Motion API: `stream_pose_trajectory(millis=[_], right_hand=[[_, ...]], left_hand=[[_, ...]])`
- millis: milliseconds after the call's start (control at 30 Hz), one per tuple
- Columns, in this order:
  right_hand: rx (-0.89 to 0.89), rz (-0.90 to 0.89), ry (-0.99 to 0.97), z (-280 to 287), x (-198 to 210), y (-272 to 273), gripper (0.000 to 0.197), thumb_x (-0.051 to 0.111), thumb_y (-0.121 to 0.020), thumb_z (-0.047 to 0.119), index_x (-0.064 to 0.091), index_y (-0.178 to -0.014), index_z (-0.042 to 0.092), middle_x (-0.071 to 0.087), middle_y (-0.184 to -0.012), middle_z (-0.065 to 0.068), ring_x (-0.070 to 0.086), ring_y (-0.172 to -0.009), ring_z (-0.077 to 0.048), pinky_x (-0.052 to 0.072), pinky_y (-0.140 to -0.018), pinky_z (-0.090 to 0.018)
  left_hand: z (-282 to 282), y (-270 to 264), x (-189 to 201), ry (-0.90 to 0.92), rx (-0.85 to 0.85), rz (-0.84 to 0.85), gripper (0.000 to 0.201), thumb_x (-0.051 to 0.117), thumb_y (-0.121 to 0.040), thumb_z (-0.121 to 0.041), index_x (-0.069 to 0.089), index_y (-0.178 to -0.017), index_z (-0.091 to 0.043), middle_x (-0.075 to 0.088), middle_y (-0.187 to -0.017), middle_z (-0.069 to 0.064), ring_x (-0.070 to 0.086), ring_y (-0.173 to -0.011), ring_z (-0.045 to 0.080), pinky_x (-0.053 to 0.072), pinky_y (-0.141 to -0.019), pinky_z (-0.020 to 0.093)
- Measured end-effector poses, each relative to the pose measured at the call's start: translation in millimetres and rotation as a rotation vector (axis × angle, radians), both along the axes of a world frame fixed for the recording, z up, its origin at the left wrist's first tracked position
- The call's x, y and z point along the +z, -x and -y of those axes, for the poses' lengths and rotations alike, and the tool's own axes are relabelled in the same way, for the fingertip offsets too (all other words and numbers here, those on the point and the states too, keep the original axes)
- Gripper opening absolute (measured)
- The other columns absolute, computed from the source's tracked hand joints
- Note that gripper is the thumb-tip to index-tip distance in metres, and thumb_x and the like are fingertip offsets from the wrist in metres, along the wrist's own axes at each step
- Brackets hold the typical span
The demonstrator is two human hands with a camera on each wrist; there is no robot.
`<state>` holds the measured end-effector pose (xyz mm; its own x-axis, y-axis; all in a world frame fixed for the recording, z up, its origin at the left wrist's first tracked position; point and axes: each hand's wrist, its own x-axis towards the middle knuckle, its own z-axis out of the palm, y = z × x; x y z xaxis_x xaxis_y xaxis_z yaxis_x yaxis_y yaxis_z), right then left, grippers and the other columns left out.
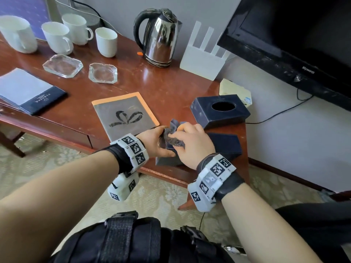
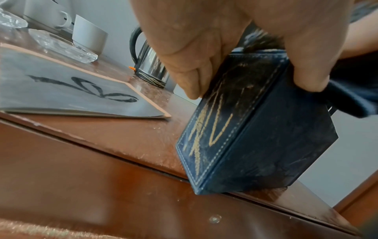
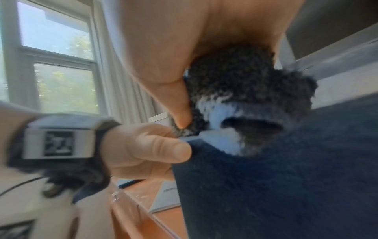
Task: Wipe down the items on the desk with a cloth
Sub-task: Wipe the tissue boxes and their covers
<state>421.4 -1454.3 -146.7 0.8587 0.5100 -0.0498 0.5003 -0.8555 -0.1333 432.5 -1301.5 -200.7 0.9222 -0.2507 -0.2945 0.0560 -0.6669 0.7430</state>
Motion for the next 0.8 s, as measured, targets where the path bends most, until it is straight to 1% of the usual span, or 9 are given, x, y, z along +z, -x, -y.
stream_pose_trajectory(millis=[67,100,167,233,300,400,533,667,800], right_hand=[[0.117,-0.155,0.029,6,11,1,0.028,0.055,-0.090,0.023,0.064,-0.117,0.026,0.051,-0.120,0.003,0.039,-0.110,-0.023,0.038,-0.092,-0.037],[0.133,-0.222,0.043,8,17,-3,0.024,0.055,-0.090,0.023,0.067,-0.111,0.024,0.053,-0.117,0.002,0.041,-0.109,-0.024,0.039,-0.092,-0.037],[0.081,-0.231,0.010,5,24,-19,0.021,0.053,-0.089,0.023,0.071,-0.098,0.017,0.056,-0.109,-0.002,0.048,-0.106,-0.025,0.042,-0.091,-0.037],[-0.128,-0.133,-0.091,-4,21,-28,0.024,0.050,-0.092,0.025,0.067,-0.108,0.019,0.053,-0.114,-0.002,0.045,-0.111,-0.025,0.040,-0.093,-0.036],[-0.230,-0.036,-0.056,-15,10,-26,0.029,0.047,-0.093,0.027,0.060,-0.119,0.029,0.048,-0.121,0.001,0.039,-0.112,-0.026,0.038,-0.092,-0.036],[-0.078,0.022,0.015,-17,-1,-8,0.033,0.049,-0.092,0.023,0.059,-0.122,0.032,0.049,-0.121,0.003,0.038,-0.109,-0.026,0.040,-0.090,-0.038],[0.073,-0.119,-0.009,4,7,4,0.030,0.054,-0.091,0.023,0.063,-0.119,0.031,0.051,-0.120,0.005,0.037,-0.110,-0.021,0.034,-0.090,-0.030],[-0.182,-0.098,-0.102,15,5,-6,0.029,0.051,-0.093,0.025,0.061,-0.121,0.026,0.048,-0.125,0.002,0.037,-0.114,-0.023,0.035,-0.094,-0.032],[-0.464,0.018,-0.114,48,-2,-10,0.030,0.047,-0.095,0.027,0.058,-0.122,0.026,0.045,-0.126,0.000,0.037,-0.111,-0.025,0.037,-0.087,-0.032]], left_hand=[[0,0,-5,0.068,-0.031,-0.020,0.058,0.077,-0.075,-0.025,0.041,-0.120,-0.022,0.050,-0.108,-0.012,0.051,-0.114,0.021,0.039,-0.088,0.019],[-1,0,-6,0.081,-0.038,-0.012,0.058,0.078,-0.074,-0.025,0.042,-0.118,-0.023,0.051,-0.107,-0.011,0.052,-0.114,0.022,0.041,-0.090,0.022],[-3,1,-5,-0.003,-0.032,0.020,0.074,0.078,-0.072,-0.035,0.037,-0.132,-0.018,0.052,-0.122,-0.004,0.051,-0.116,0.020,0.040,-0.092,0.026],[-5,1,-6,-0.073,-0.038,0.061,0.087,0.077,-0.071,-0.041,0.030,-0.140,-0.017,0.049,-0.135,0.000,0.049,-0.120,0.020,0.039,-0.095,0.028],[-5,1,-6,-0.089,-0.049,0.076,0.090,0.076,-0.071,-0.043,0.028,-0.142,-0.018,0.047,-0.138,0.001,0.048,-0.122,0.020,0.039,-0.098,0.029],[-5,-2,-6,-0.115,-0.076,0.068,0.087,0.075,-0.072,-0.044,0.028,-0.141,-0.017,0.048,-0.136,0.002,0.050,-0.120,0.021,0.041,-0.096,0.030],[-5,-2,-7,-0.117,-0.084,0.081,0.084,0.075,-0.071,-0.044,0.032,-0.137,-0.015,0.052,-0.130,0.003,0.053,-0.114,0.021,0.043,-0.093,0.029],[-5,0,-7,-0.104,-0.054,0.108,0.084,0.076,-0.072,-0.042,0.032,-0.137,-0.013,0.051,-0.131,0.004,0.052,-0.116,0.022,0.038,-0.087,0.023],[-5,0,-6,-0.094,-0.053,0.101,0.083,0.077,-0.072,-0.039,0.032,-0.136,-0.011,0.052,-0.131,0.004,0.052,-0.116,0.021,0.038,-0.087,0.023]])
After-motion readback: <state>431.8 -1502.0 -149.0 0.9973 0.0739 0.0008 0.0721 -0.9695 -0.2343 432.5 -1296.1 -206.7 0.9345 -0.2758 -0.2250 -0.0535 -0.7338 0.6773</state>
